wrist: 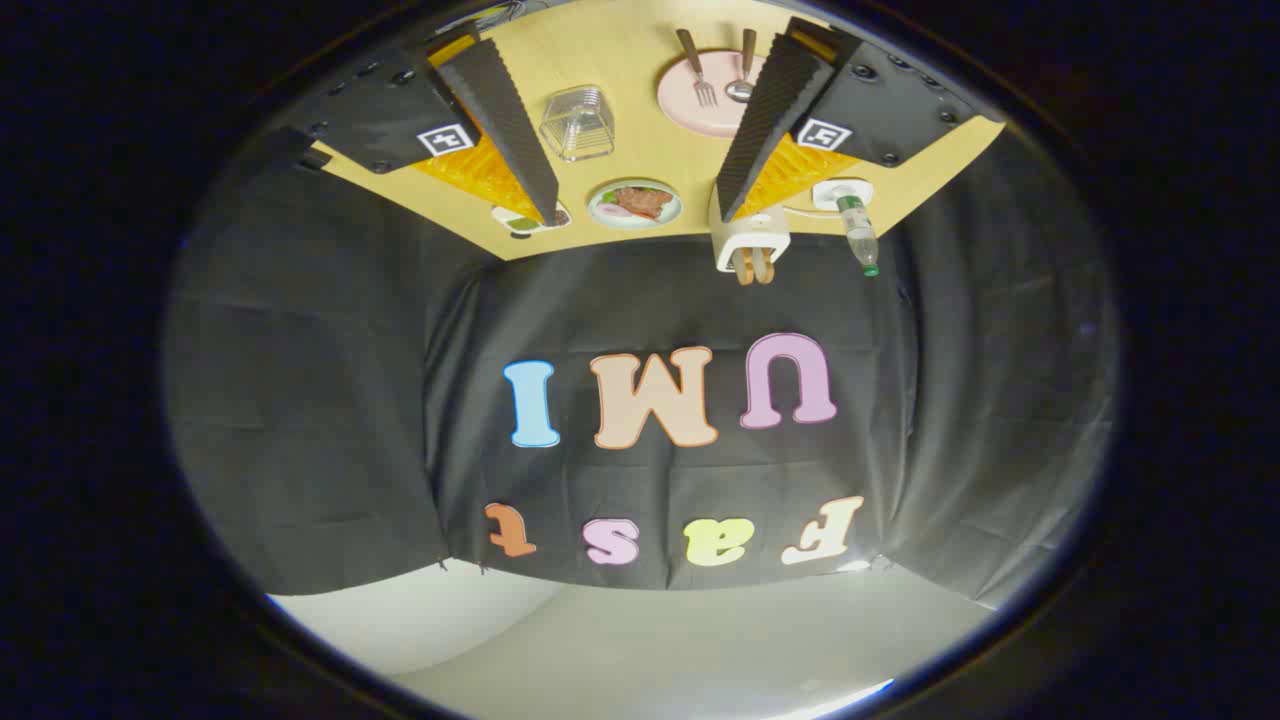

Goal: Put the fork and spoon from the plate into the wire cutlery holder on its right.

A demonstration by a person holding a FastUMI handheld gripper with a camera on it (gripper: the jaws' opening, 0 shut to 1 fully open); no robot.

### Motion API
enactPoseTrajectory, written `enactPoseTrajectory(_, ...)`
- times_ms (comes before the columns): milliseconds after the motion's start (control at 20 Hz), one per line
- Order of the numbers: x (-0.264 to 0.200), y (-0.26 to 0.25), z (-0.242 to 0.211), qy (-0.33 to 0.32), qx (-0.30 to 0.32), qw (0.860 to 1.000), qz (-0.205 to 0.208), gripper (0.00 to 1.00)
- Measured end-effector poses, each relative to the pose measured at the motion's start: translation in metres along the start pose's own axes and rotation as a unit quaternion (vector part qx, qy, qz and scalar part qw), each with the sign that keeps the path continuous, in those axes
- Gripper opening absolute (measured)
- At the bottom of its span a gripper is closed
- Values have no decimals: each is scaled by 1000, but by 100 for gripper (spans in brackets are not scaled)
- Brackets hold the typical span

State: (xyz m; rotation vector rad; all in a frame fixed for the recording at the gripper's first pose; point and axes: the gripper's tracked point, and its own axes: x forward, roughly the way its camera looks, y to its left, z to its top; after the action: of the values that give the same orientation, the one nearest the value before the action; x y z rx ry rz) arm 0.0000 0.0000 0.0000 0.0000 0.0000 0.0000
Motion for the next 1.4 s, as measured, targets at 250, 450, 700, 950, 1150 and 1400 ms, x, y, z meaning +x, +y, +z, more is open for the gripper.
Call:
enactPoseTrajectory(250, -4, 8, -8, 7, -7, 1000, -2, 100)
enactPoseTrajectory(450, -2, 10, -13, 13, -16, 1000, 8, 100)
enactPoseTrajectory(700, 7, 28, -35, 26, -17, 999, 22, 100)
enactPoseTrajectory(950, 21, 45, -71, 57, -12, 997, 42, 100)
enactPoseTrajectory(1150, 30, 57, -107, 91, -18, 993, 67, 100)
enactPoseTrajectory(1400, 32, 66, -158, 136, -32, 985, 101, 100)
